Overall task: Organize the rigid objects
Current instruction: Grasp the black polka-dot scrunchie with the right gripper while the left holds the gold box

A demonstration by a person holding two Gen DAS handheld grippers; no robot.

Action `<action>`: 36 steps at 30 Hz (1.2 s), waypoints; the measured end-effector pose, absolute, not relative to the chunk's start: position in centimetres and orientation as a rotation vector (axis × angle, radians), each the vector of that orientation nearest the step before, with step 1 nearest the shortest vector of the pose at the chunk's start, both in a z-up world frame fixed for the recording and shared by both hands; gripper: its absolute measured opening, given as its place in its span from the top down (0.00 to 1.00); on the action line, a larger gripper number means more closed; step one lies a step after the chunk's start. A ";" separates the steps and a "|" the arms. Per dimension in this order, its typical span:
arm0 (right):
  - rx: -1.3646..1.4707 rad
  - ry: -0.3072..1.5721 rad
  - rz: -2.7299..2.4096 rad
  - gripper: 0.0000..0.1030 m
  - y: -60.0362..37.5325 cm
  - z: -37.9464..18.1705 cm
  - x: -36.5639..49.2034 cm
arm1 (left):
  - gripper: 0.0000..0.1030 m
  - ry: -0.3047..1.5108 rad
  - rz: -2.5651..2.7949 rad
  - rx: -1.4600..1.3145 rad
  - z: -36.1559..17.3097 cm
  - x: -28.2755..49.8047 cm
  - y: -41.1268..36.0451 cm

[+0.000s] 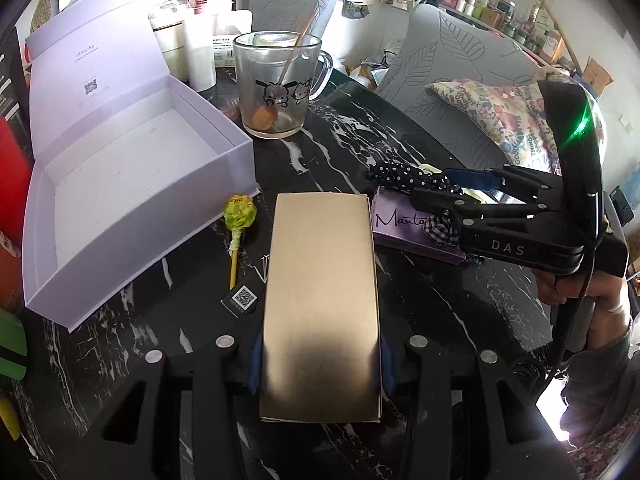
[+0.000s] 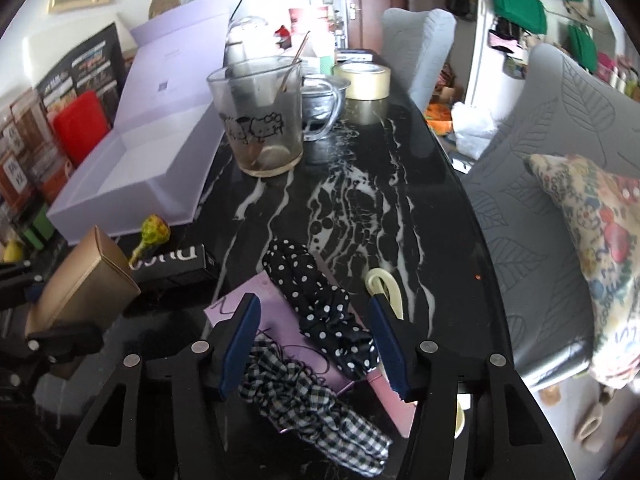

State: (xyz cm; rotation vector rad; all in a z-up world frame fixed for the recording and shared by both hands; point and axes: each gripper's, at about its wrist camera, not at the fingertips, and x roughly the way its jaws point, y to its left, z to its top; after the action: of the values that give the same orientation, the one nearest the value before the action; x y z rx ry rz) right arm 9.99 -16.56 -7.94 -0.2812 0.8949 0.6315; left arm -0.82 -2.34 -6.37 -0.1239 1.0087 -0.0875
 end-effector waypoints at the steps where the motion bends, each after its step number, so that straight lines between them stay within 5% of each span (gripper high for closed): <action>1: -0.291 0.897 0.635 0.46 -16.4 -8.0 10.1 | 0.58 1.010 -0.088 -0.127 -6.4 -0.8 -2.3; 4: -0.294 0.929 0.637 0.50 -16.2 -8.6 10.6 | 0.58 1.019 -0.092 -0.136 -6.7 -0.6 -2.1; 8: -0.267 0.925 0.619 0.76 -16.4 -8.7 10.9 | 0.58 1.023 -0.097 -0.146 -6.9 -0.6 -1.8; 11: -0.263 0.906 0.614 0.82 -16.3 -8.3 10.7 | 0.58 1.015 -0.094 -0.143 -6.6 -0.7 -1.5; 36: -0.201 0.821 0.619 0.83 -14.2 -4.5 3.6 | 0.58 0.930 0.014 -0.211 -4.7 -6.6 3.2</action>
State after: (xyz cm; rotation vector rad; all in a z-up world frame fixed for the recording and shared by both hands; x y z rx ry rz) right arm 3.64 -14.16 -4.54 -0.2011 0.8212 0.6187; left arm -6.61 3.22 -4.72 -0.2109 0.9302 0.0138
